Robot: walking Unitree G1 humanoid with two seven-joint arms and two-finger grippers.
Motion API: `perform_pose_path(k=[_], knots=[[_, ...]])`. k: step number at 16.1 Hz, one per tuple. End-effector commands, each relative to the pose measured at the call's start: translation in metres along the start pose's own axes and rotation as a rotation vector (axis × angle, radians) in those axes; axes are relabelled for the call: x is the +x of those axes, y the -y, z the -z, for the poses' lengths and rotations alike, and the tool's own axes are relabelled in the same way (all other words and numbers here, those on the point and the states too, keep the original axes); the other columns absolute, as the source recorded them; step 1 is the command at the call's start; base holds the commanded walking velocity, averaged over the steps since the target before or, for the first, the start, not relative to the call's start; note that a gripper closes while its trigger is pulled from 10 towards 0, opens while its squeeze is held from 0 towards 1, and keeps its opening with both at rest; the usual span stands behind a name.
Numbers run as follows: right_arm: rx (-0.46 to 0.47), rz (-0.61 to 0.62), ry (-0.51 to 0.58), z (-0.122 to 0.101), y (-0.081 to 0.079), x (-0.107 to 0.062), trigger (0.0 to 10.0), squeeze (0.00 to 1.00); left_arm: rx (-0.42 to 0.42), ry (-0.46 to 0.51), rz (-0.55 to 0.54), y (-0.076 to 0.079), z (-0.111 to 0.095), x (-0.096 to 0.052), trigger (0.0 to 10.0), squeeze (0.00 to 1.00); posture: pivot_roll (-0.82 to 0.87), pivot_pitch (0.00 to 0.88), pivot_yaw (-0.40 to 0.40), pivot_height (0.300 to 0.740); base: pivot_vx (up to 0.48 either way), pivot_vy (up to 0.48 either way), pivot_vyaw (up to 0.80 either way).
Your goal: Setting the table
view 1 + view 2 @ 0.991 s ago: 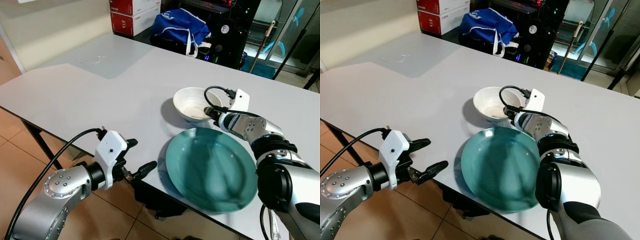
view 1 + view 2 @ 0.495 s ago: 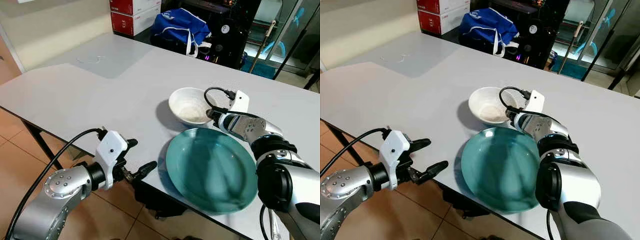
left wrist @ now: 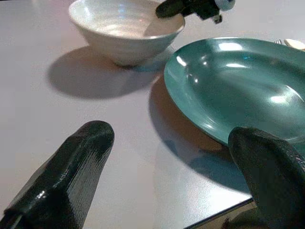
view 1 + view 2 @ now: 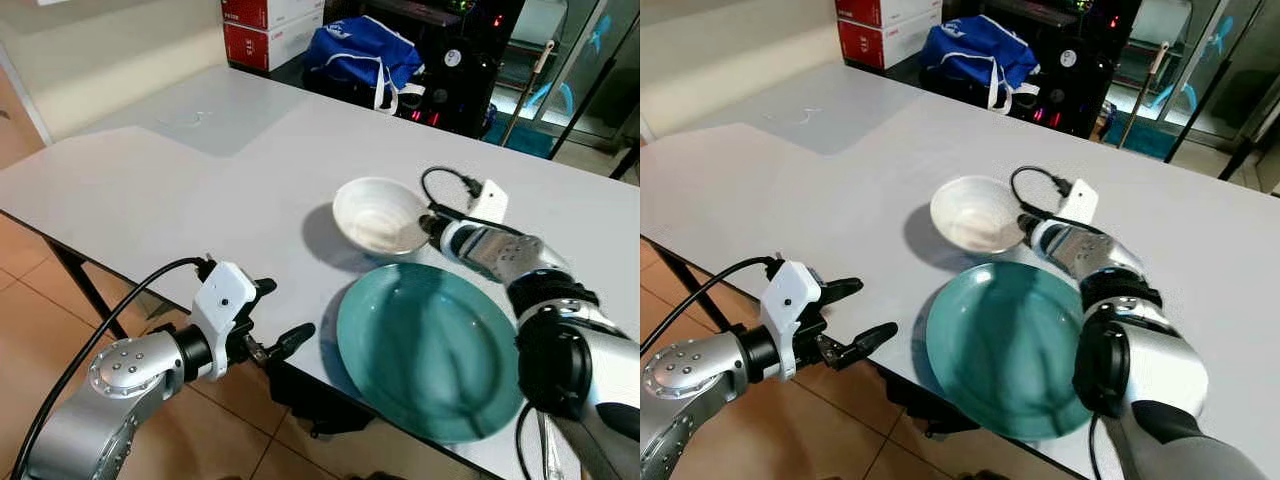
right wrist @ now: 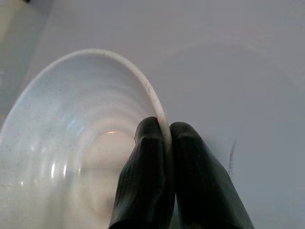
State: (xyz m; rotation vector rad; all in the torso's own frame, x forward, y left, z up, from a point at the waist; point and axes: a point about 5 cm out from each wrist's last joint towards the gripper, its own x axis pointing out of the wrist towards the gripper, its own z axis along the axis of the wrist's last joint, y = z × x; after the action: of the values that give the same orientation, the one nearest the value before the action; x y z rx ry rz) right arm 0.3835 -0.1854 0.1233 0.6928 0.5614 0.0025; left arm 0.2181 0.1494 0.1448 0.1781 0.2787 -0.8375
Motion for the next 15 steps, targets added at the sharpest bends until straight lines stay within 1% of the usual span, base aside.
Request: perform_pose_path(k=[1,3,5,6,7,8,9,10,11,13,15], knots=[[0.016,-0.065,0.08,-0.028,-0.013,-0.007,0.0,0.0,0.019,0.008,0.006,0.001,-0.004,0.001,10.0,0.0,0.02,0.0,-0.078,0.74,0.0,0.0,0.0],[0.004,-0.067,0.085,-0.033,-0.011,-0.009,0.0,0.0,0.017,0.009,0.007,0.002,-0.004,0.001,10.0,0.0,0.02,0.0,-0.08,0.74,0.0,0.0,0.0],[-0.007,-0.112,0.132,-0.052,-0.013,-0.018,0.0,0.0,0.019,0.01,0.003,0.002,-0.004,0.001,10.0,0.0,0.02,0.0,-0.08,0.74,0.0,0.0,0.0],[-0.107,-0.159,0.146,-0.064,-0.014,-0.027,0.0,0.0,0.017,0.008,0.005,0.003,-0.003,0.0,10.0,0.0,0.01,0.0,-0.079,0.74,0.0,0.0,0.0],[-0.229,-0.187,0.138,-0.072,-0.011,-0.036,0.0,0.0,0.014,0.006,0.006,0.003,-0.002,0.0,10.0,0.0,0.0,0.0,-0.079,0.74,0.0,0.0,0.0],[-0.328,-0.195,0.12,-0.075,-0.006,-0.042,0.0,0.0,0.011,0.003,0.008,0.004,-0.001,-0.001,10.0,0.0,0.0,0.0,-0.079,0.74,0.0,0.0,0.0],[-0.386,-0.187,0.103,-0.077,0.002,-0.049,0.0,0.0,0.008,0.0,0.011,0.004,0.0,-0.002,10.0,0.0,-0.01,0.0,-0.079,0.74,0.0,0.0,0.0],[-0.437,-0.181,0.072,-0.079,0.013,-0.059,0.0,0.0,0.005,-0.004,0.012,0.005,0.002,-0.003,10.0,0.0,-0.01,0.0,-0.079,0.74,0.0,0.0,0.0],[-0.46,-0.189,0.032,-0.079,0.025,-0.071,0.0,0.0,0.003,-0.006,0.012,0.005,0.003,-0.004,10.0,0.0,-0.01,0.0,-0.078,0.74,0.0,0.0,0.0],[-0.488,-0.179,-0.04,-0.074,0.038,-0.083,0.0,0.0,0.004,-0.001,0.014,0.005,0.003,-0.005,10.0,0.0,-0.01,0.0,-0.075,0.74,0.0,0.0,0.0],[-0.514,-0.148,-0.113,-0.066,0.05,-0.09,0.0,0.0,-0.005,0.016,0.013,0.004,0.001,-0.006,10.0,0.0,-0.01,0.0,-0.073,0.74,0.0,0.0,0.0]])
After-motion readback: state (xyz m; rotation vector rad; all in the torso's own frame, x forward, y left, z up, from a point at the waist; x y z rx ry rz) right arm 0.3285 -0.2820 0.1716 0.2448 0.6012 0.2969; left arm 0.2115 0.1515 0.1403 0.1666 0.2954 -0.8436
